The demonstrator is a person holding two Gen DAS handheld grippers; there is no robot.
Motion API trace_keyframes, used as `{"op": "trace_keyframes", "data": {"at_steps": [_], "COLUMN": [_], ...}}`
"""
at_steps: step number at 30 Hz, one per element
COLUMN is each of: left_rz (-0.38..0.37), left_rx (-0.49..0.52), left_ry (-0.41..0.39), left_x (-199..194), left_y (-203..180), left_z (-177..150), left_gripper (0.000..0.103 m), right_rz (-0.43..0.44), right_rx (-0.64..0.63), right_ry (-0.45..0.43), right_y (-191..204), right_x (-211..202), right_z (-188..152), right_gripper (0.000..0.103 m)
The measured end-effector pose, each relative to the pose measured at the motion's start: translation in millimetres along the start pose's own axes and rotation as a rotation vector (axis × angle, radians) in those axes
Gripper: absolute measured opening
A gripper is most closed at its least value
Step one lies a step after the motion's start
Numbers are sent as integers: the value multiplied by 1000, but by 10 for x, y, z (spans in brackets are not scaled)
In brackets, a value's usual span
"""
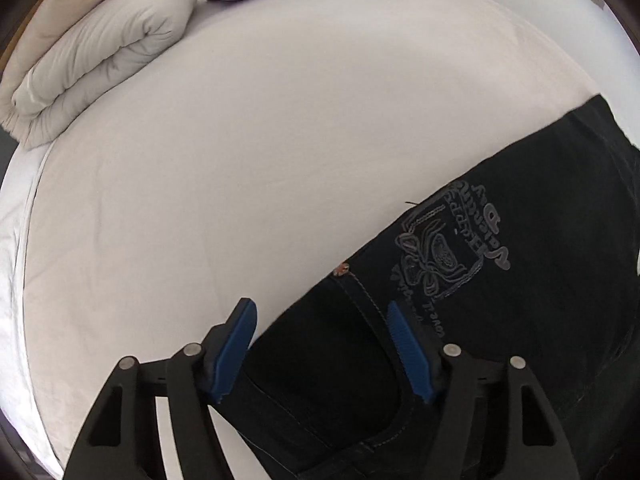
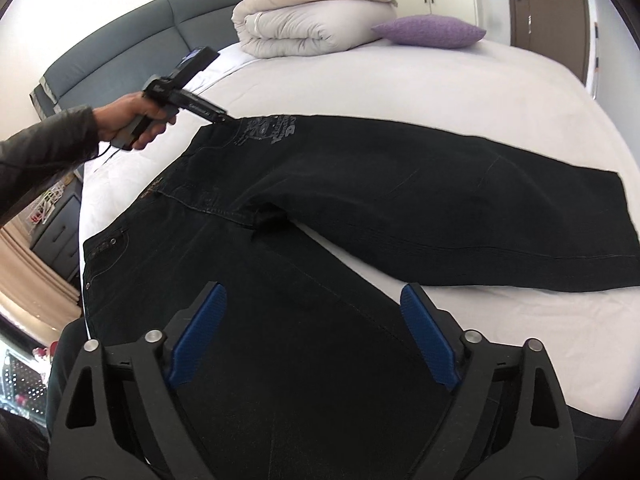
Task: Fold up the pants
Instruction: 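Lower the left tool onto the jeans waistband and close it, then grasp the waistband with the right tool beside the left tool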
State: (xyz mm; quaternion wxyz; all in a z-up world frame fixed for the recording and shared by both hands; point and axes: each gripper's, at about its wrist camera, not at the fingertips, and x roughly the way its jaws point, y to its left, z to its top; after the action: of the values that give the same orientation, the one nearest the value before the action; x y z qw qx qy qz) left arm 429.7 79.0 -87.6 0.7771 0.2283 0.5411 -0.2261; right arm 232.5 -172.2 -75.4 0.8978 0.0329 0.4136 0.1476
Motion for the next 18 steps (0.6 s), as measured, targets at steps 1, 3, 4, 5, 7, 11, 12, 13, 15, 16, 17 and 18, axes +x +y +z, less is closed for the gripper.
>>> {"op": "trace_keyframes", "data": {"at_steps": [1, 3, 4, 5, 7, 11, 12, 13, 15, 16, 17, 18], "left_rz": [-11, -33, -56, -82, -98, -162, -160, -152, -137, -128, -101, -76], "left_rx": [16, 30, 38, 59, 117, 188, 202, 216, 242, 250, 272, 288], "left_ry": [24, 56, 82, 111, 155, 219, 223, 213, 192, 182, 163, 141], "left_x": [46, 114, 150, 198, 265, 335, 338, 322, 275, 253, 213, 172], "left_y": [24, 79, 110, 101, 30, -80, -104, -122, -155, -169, -204, -210], "left_z": [36, 93, 125, 153, 197, 247, 242, 232, 195, 180, 160, 156], "left_gripper": [71, 71, 71, 71, 70, 41, 28, 18, 9, 8, 7, 7], "right_rz": [11, 25, 33, 42, 59, 82, 79, 79, 84, 86, 84, 82], "right_rx": [-2, -11, -15, -19, -24, -46, -57, -63, -74, -86, -103, -129], "right_ry": [11, 23, 28, 35, 48, 68, 70, 69, 66, 66, 65, 64], "right_y": [-21, -25, -30, -35, -26, 0, 5, 33, 53, 65, 75, 83], "right_x": [54, 142, 168, 205, 271, 259, 273, 277, 288, 296, 306, 313], "right_z": [14, 24, 21, 26, 47, -51, -25, -17, -8, 38, 91, 155], "right_gripper": [87, 86, 86, 85, 84, 81, 81, 80, 77, 75, 74, 73]}}
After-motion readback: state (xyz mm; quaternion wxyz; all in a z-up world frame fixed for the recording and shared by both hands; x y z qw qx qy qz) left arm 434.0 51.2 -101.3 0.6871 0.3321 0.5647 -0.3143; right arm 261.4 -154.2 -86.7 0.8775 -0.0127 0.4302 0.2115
